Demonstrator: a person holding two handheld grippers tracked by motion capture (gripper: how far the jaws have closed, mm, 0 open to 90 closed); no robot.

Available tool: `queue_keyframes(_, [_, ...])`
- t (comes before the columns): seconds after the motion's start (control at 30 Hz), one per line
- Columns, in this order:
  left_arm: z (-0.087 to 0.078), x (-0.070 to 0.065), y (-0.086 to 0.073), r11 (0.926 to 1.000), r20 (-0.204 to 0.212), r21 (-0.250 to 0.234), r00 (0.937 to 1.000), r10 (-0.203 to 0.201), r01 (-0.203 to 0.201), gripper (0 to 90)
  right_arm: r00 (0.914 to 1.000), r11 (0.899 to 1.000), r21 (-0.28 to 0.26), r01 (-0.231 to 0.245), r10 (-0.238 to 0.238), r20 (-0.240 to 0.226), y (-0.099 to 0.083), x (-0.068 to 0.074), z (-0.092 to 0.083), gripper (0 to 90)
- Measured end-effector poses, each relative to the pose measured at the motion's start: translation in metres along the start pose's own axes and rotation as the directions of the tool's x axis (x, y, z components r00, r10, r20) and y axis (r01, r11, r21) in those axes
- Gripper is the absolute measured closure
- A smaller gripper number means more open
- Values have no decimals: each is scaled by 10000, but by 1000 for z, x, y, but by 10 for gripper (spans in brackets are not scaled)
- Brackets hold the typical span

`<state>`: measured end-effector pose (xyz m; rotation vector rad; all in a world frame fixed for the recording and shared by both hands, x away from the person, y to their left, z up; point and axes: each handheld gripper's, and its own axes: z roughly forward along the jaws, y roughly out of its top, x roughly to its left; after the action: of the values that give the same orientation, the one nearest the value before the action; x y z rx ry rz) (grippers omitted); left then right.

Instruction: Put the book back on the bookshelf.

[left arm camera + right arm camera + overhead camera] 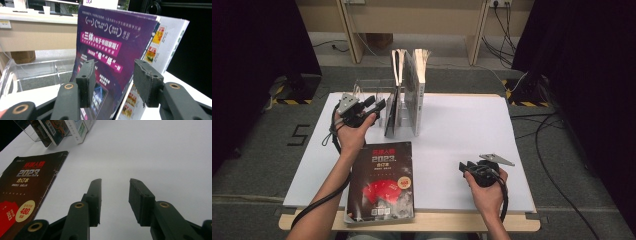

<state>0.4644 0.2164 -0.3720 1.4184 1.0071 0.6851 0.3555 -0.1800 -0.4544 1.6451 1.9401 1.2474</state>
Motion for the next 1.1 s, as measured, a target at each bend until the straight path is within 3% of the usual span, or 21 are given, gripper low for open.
queue_keyframes(0.47, [-26,15,-15,9963,-349,855,9993,103,-73,501,10000,10000,7,-26,26,0,0,1,0,634])
queue_keyframes(1.03, [-64,37,-42,9836,-900,1801,9959,81,83,501,10000,10000,65,34,-34,-24,0,7,1,634])
queue_keyframes(1.1, [-69,40,-48,9794,-1001,2018,9949,77,128,501,10000,10000,57,79,-79,-32,0,7,1,634])
